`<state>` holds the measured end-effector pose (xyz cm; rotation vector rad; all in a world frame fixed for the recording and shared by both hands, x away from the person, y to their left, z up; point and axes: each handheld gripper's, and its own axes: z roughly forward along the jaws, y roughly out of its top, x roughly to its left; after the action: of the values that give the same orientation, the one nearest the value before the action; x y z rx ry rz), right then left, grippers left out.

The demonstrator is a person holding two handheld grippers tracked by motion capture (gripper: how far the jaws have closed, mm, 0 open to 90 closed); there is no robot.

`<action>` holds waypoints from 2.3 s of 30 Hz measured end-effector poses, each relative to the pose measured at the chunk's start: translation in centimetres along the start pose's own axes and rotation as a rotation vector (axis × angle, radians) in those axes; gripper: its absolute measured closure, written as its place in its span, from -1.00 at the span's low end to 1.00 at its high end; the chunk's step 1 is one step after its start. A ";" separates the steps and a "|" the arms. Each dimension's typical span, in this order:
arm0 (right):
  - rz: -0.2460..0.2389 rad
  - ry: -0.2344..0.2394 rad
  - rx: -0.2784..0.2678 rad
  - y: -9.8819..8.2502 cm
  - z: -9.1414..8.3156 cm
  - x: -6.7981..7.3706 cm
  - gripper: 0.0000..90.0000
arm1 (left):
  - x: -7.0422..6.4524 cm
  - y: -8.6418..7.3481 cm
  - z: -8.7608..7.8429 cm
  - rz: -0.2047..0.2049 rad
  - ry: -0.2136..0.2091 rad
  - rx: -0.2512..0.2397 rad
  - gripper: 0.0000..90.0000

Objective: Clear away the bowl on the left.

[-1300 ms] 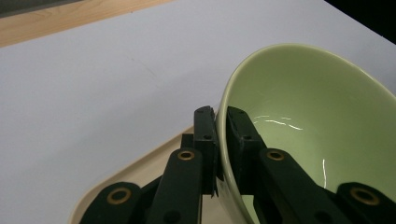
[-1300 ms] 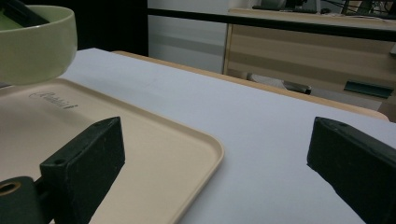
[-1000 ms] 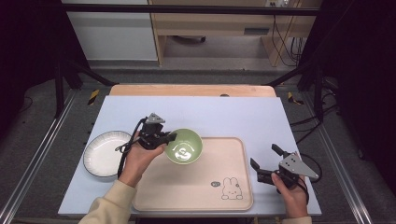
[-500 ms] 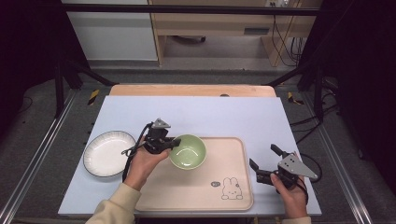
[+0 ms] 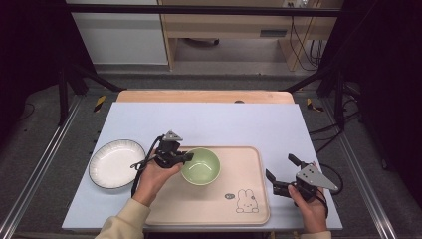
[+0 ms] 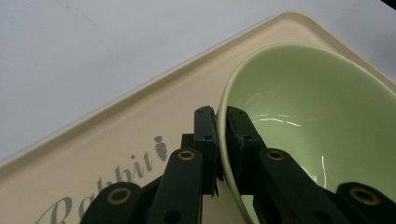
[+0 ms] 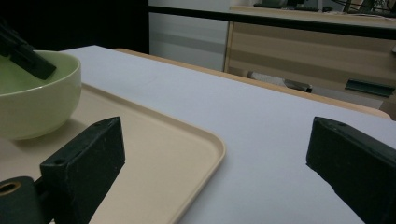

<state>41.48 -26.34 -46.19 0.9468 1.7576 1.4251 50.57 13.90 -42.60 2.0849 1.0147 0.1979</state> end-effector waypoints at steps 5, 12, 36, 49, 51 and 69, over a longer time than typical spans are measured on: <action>-0.001 0.000 0.002 0.0 0.0 0.0 -0.90 | -0.1 -0.2 0.3 0.000 -0.006 0.002 0.85; 0.003 -0.001 0.004 -0.1 0.0 0.1 -0.90 | 0.0 -0.3 0.4 -0.006 -0.012 0.010 0.85; 0.005 0.003 0.009 -0.1 0.2 0.1 -0.90 | 0.1 -0.9 1.4 -0.022 -0.042 0.037 0.85; 0.007 0.006 0.010 -0.1 0.3 0.2 -0.90 | 0.5 -1.0 1.6 -0.029 -0.056 0.038 0.85; 0.007 0.006 0.009 -0.1 0.2 0.2 -0.89 | 0.4 -0.9 1.6 -0.011 -0.051 0.040 0.85; 0.004 0.007 0.000 0.0 0.1 0.2 -0.89 | 0.5 -0.9 1.8 0.024 -0.057 0.031 0.85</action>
<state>41.47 -26.08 -46.18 0.9461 1.7617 1.4330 51.18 13.57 -44.57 2.1197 0.9646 0.1341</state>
